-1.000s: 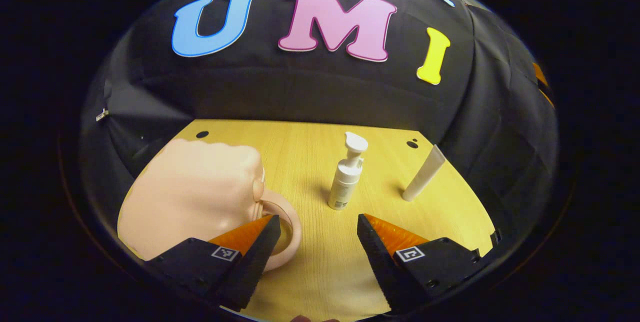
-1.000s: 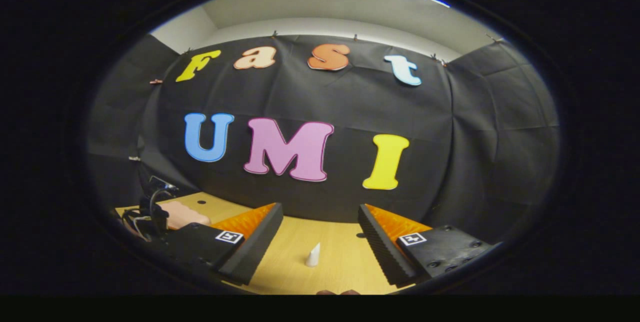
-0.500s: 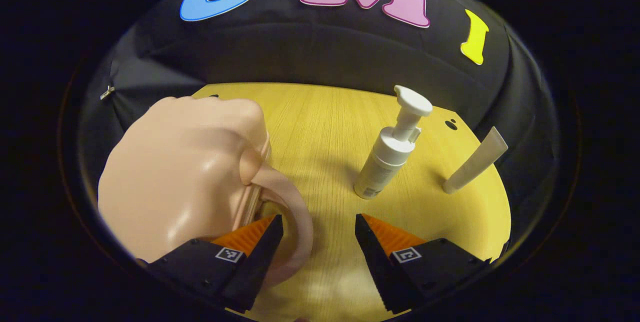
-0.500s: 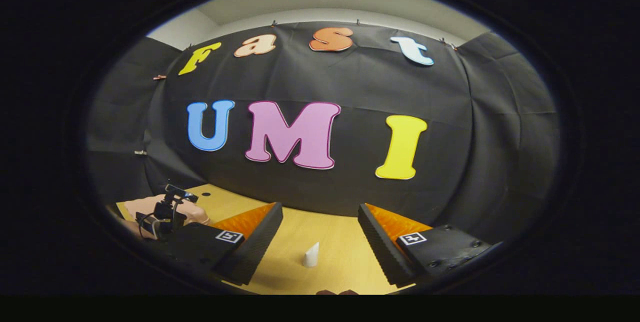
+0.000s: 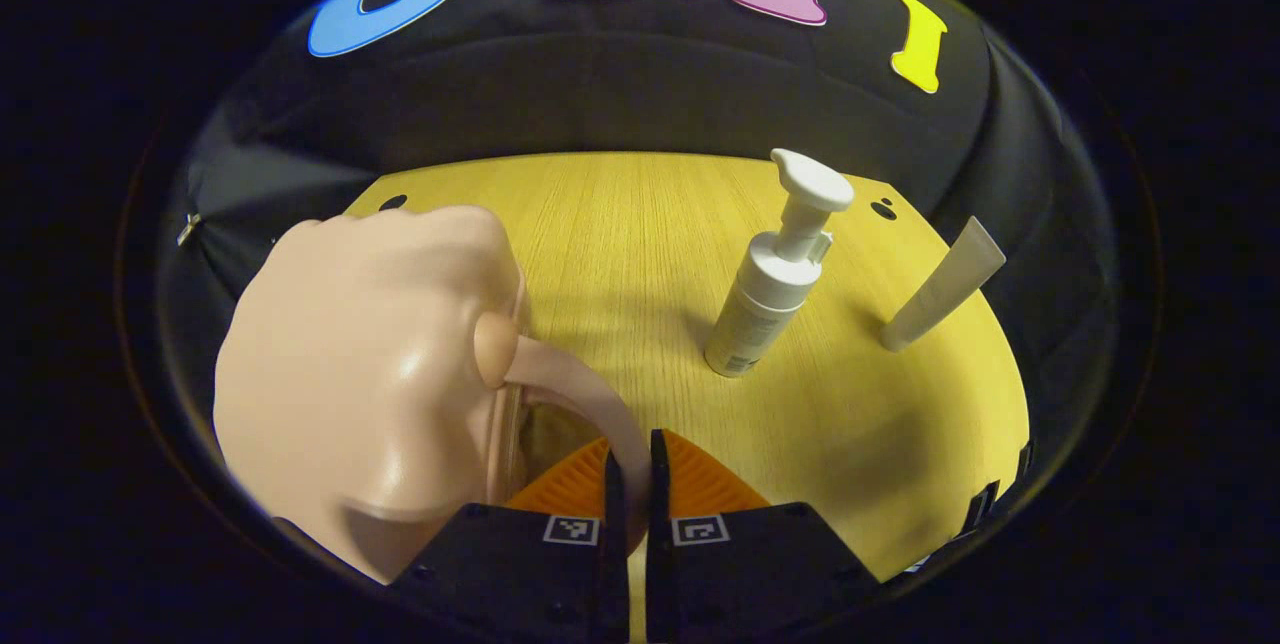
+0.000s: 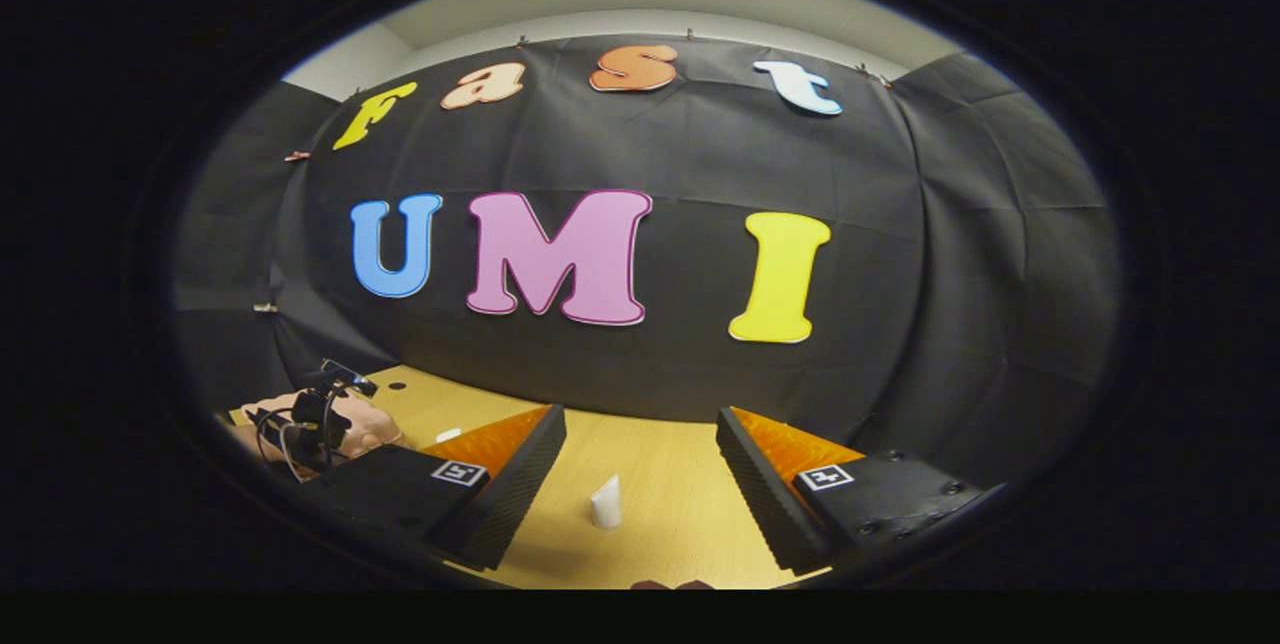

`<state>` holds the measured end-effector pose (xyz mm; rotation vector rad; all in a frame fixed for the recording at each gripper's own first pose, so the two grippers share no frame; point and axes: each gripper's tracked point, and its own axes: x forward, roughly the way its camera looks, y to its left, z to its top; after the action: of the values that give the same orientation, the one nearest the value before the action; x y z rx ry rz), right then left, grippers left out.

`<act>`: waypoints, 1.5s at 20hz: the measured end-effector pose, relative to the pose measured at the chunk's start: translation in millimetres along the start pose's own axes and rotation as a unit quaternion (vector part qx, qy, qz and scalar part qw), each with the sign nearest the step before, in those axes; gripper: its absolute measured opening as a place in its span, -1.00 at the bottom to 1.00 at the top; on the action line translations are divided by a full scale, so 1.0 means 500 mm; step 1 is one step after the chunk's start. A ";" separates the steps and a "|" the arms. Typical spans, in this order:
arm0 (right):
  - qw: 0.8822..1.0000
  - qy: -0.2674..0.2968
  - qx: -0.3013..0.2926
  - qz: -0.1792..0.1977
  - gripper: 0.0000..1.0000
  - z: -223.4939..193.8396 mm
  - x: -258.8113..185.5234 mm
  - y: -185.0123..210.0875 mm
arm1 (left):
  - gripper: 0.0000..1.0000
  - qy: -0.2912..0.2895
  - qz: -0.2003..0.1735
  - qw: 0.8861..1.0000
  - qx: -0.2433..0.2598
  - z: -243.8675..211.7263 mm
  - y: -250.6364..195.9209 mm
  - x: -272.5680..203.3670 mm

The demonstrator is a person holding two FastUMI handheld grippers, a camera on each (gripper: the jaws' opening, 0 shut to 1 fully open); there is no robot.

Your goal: First open the suitcase, pack the skin care products into it, and then close the suitcase.

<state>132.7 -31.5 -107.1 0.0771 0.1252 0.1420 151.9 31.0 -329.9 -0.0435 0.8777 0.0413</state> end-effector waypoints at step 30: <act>0.998 -0.029 -0.040 -0.024 0.93 0.114 0.023 0.437 | -0.77 -0.147 0.065 0.987 -0.029 0.276 0.847 -0.357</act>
<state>121.7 182.2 -33.5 -0.0018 0.0630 0.0959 121.3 458.2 -113.4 -0.0325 0.5833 0.1914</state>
